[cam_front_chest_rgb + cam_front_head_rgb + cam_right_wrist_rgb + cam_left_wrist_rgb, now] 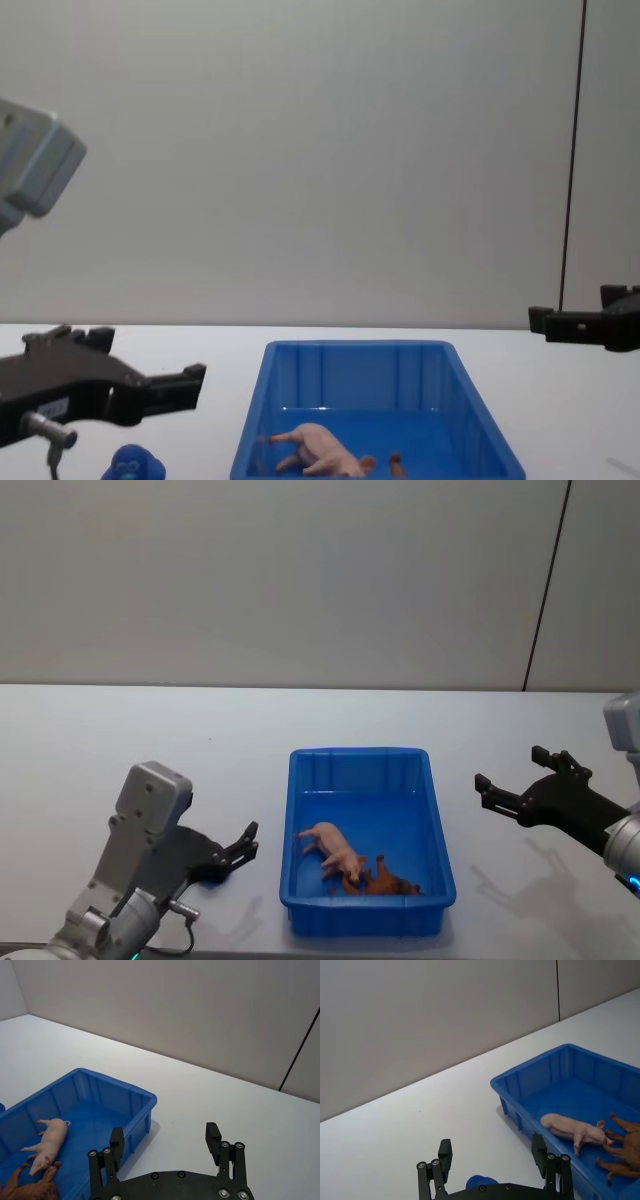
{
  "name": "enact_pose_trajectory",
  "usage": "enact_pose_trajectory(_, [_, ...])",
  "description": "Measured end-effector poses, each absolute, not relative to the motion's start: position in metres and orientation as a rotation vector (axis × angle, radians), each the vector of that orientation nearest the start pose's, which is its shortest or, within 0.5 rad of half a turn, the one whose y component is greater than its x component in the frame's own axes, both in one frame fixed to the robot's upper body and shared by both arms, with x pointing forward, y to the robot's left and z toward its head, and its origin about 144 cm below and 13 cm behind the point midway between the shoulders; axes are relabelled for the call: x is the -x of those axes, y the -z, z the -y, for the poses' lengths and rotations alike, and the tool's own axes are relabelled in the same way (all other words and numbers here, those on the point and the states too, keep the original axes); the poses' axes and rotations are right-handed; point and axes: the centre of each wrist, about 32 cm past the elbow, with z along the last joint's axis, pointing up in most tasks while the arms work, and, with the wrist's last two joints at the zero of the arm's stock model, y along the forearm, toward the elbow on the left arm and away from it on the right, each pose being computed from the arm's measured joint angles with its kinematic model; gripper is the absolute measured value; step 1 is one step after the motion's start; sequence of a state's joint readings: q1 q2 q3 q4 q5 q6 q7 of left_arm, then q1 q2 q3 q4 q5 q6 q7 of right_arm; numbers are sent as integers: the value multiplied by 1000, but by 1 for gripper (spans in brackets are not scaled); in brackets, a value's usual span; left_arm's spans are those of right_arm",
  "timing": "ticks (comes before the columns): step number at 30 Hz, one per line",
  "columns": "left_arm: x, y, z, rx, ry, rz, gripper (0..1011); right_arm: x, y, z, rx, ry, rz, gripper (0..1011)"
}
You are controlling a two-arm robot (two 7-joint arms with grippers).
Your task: Pick up the two dolls from the table and place them into the box.
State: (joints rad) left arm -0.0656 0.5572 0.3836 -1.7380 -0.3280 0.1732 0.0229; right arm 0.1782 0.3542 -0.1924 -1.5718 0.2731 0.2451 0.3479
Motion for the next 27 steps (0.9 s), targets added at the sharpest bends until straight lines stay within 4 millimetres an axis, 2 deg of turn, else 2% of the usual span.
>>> enact_pose_trajectory(15, [-464,-1157,-280,-282,-1173,42,1002,-502,-1199,273,177,1058,-36,1001])
enact_pose_trajectory(27, [-481,-1142,-294,-288,-1111,-16,1002,-502,-1199,273,177,1059,-36,1001])
